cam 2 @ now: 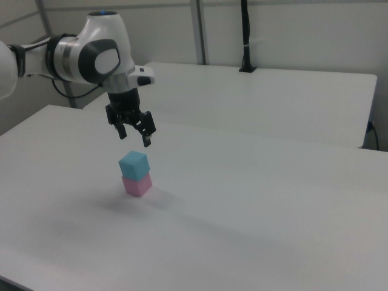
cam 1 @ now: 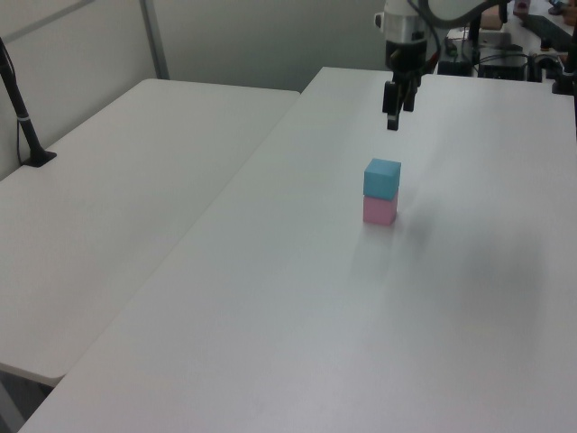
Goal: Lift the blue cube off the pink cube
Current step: 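Move the open gripper over the blue cube and lower it, then close the gripper on the blue cube atop the pink cube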
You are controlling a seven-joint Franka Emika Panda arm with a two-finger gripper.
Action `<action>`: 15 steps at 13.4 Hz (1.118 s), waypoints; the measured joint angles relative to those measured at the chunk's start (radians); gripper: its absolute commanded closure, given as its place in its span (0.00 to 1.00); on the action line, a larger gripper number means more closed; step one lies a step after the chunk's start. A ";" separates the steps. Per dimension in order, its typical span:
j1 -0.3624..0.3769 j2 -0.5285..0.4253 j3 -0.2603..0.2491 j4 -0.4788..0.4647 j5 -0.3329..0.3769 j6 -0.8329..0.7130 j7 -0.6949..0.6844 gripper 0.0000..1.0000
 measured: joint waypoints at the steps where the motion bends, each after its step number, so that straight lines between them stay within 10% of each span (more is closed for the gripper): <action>1: 0.011 0.014 0.010 -0.019 0.000 0.043 0.043 0.00; 12: 0.019 0.100 0.056 -0.059 -0.008 0.161 0.127 0.01; 15: 0.021 0.125 0.076 -0.059 -0.030 0.161 0.127 0.48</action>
